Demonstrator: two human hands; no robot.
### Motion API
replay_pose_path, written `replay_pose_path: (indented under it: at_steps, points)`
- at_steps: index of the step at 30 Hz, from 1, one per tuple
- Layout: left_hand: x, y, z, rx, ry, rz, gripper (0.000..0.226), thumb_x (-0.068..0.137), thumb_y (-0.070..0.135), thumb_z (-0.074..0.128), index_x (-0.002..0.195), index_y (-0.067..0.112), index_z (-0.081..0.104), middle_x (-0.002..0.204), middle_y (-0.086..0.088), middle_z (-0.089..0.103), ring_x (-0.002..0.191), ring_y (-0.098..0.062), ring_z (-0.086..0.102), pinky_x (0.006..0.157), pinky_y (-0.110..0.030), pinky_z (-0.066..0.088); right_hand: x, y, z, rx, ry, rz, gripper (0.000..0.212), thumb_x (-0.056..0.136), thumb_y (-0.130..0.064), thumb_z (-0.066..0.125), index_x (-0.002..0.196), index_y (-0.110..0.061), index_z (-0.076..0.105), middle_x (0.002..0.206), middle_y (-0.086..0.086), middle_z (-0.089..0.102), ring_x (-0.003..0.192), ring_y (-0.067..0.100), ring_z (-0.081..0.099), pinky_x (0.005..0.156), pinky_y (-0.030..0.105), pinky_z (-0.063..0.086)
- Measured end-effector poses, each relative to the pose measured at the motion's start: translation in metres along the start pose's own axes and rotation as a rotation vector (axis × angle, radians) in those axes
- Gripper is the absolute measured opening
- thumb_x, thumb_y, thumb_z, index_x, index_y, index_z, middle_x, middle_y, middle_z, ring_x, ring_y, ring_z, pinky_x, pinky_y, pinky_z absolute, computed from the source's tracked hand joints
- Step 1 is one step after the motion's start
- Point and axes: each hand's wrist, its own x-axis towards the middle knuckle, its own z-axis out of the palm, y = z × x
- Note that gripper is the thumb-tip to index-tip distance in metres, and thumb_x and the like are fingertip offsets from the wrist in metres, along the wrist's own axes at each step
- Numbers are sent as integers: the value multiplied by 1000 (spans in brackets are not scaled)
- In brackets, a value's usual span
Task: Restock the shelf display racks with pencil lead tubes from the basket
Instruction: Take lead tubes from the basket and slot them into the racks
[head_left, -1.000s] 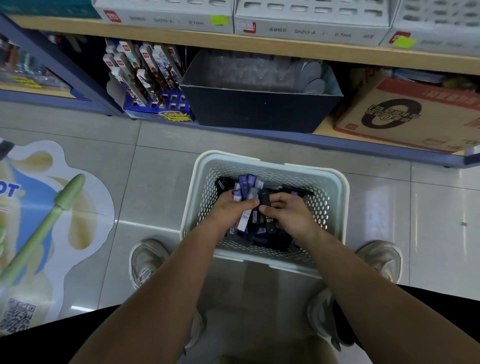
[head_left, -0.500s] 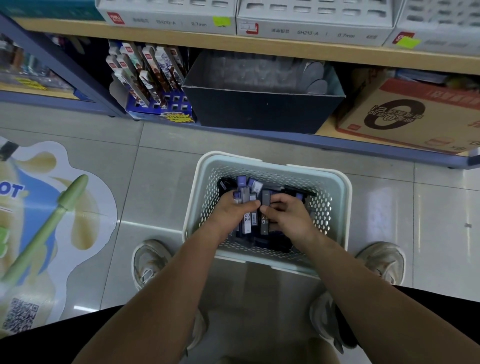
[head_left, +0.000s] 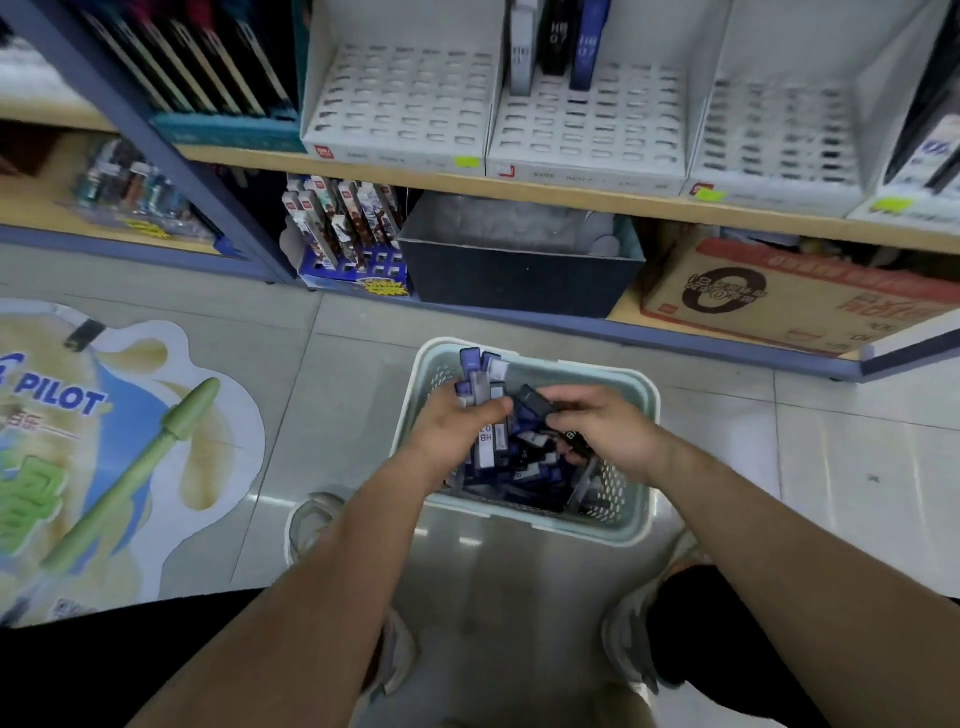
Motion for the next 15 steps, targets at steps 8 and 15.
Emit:
replay_pose_path:
  at_steps: [8, 15]
  points:
    - [-71, 79, -18, 80, -10, 262, 49, 74, 39, 83, 112, 13, 66, 104, -6, 75, 99, -22, 71, 98, -42, 53, -62, -78, -16, -142, 189, -271, 25, 79, -9, 82, 100, -16, 69, 91, 1, 70, 68, 13, 65, 62, 26, 50]
    - [-121, 125, -27, 159, -28, 372, 38, 82, 33, 81, 113, 24, 61, 107, 4, 72, 102, -14, 67, 91, -28, 50, -103, -138, -10, -33, 288, -466, 6, 99, -13, 59, 104, -10, 62, 87, 12, 72, 71, 21, 70, 66, 30, 57]
